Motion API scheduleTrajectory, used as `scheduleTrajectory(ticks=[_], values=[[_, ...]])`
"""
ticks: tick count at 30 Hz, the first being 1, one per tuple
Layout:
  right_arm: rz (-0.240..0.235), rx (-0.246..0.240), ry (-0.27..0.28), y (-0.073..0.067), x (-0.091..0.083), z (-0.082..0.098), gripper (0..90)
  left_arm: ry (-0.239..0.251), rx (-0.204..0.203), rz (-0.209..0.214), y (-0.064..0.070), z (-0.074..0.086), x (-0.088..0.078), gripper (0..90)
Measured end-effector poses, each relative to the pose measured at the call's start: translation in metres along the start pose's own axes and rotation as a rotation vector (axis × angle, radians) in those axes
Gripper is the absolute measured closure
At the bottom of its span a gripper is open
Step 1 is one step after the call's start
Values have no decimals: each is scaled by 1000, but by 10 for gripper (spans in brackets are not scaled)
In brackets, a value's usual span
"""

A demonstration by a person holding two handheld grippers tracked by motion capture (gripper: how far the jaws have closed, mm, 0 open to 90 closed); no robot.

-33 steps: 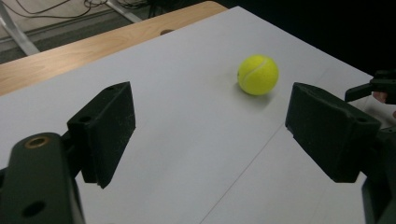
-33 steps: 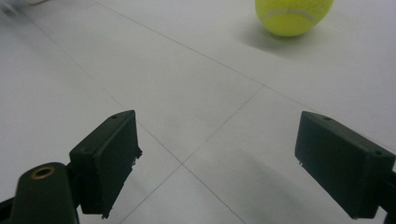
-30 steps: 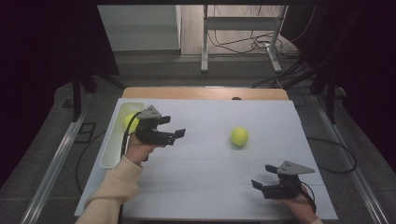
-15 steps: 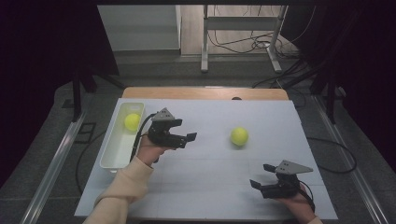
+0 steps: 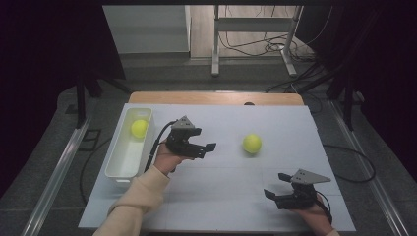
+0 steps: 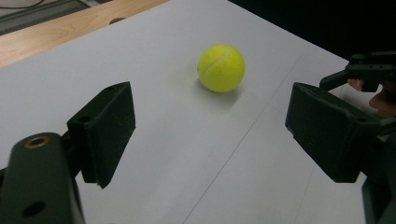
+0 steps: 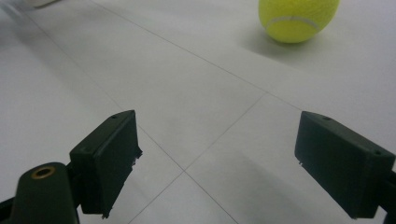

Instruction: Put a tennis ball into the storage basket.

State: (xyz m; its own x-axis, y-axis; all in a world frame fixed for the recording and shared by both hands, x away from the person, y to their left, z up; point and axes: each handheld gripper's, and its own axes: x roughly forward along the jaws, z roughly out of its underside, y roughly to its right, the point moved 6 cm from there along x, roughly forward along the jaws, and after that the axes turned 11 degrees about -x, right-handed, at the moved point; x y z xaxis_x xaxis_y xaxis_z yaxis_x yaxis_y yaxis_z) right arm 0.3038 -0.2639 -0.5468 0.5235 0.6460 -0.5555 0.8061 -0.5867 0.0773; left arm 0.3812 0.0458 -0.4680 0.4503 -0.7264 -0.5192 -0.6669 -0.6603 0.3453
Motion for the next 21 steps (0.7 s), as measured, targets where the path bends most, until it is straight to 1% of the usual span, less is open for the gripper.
scheduleTrajectory(ticks=[10, 14, 17, 21], values=[[5, 3, -6, 0, -1, 1, 140, -21, 3, -1, -1, 3, 9, 166], [7, 3, -4, 0, -1, 1, 141, -34, 22, -12, 0, 5, 16, 167], [8, 4, -5, 0, -1, 2, 141, -36, 20, -3, 0, 5, 20, 167], [8, 4, -6, 0, -1, 2, 141, -45, 16, -2, 0, 6, 25, 167]])
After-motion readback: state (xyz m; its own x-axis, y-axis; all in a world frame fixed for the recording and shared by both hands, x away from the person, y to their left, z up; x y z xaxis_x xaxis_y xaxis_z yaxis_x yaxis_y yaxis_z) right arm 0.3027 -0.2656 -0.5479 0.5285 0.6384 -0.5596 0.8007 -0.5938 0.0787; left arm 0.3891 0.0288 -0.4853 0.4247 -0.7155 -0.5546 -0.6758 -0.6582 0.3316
